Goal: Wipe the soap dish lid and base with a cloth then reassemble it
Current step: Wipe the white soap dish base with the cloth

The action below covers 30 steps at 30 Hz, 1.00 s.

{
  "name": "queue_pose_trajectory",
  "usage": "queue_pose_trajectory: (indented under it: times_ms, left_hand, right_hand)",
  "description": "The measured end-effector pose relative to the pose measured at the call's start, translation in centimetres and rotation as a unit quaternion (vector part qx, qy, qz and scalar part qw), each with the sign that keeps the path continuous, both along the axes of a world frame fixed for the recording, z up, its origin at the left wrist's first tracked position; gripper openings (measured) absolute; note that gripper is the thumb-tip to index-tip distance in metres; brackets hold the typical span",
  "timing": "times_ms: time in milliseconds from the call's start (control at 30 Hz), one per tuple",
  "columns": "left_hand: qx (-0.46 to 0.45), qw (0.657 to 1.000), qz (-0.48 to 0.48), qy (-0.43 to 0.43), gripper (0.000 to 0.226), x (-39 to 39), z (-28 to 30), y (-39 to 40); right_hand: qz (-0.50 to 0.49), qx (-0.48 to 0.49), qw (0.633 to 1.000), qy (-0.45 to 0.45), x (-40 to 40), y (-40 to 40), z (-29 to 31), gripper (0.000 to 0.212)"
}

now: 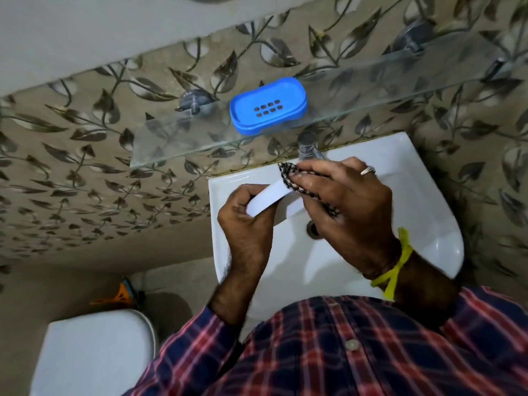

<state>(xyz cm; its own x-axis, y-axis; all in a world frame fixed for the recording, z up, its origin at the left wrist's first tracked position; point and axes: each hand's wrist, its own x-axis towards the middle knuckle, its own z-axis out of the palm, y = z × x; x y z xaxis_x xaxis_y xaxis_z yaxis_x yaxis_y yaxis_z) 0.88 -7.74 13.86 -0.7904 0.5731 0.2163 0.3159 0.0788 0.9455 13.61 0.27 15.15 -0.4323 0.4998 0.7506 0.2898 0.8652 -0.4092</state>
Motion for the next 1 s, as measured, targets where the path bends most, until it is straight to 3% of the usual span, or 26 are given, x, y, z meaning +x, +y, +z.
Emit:
queue_pose_trajectory:
  times_ms: [67, 167, 233, 400, 500, 633, 733, 867, 1000]
  left_hand:
    - [-0.018, 0.999, -0.040, 0.014, 0.007, 0.3, 0.1, 0.0]
    - [-0.108, 0.975, -0.079, 0.179, 0.017, 0.1, 0.9, 0.2]
    - [-0.128, 0.963, -0.062, 0.231, 0.015, -0.1, 1.5, 0.8]
    - [-0.051, 0.982, -0.101, 0.150, 0.024, -0.8, 1.3, 0.7]
    - [-0.003, 0.984, -0.107, 0.140, 0.008, -0.6, 0.8, 0.4]
    - [0.017, 0.992, -0.088, 0.094, 0.019, -0.9, 0.3, 0.5]
    - [0.020, 0.988, -0.087, 0.122, 0.011, -1.1, 0.2, 0.0]
    - [-0.005, 0.987, -0.094, 0.133, 0.018, -0.6, -0.2, 0.2]
    - [0.027, 0.991, -0.091, 0.096, 0.018, -1.4, -0.1, 0.1]
  right_hand:
    - [-0.015, 0.030, 0.999, 0.003, 0.0, 0.3, 0.0, 0.022]
    - [-0.030, 0.052, 0.998, -0.005, 0.1, 0.6, 0.2, 0.020]
    - [-0.024, 0.052, 0.998, -0.009, -0.2, 0.3, 0.4, 0.021]
    - [0.043, 0.065, 0.996, -0.051, 0.3, -1.2, -0.1, 0.019]
    - [0.044, 0.047, 0.996, -0.056, 0.8, -0.4, 0.5, 0.018]
    - [0.038, 0.005, 0.998, -0.058, -0.1, -0.5, 0.9, 0.017]
    - [0.052, 0.026, 0.996, -0.073, 0.7, -1.3, 0.8, 0.020]
    - [0.030, -0.032, 0.998, -0.039, -0.2, -0.2, 1.5, 0.013]
    - [0.065, 0.013, 0.996, -0.057, 0.4, -0.9, 1.0, 0.016]
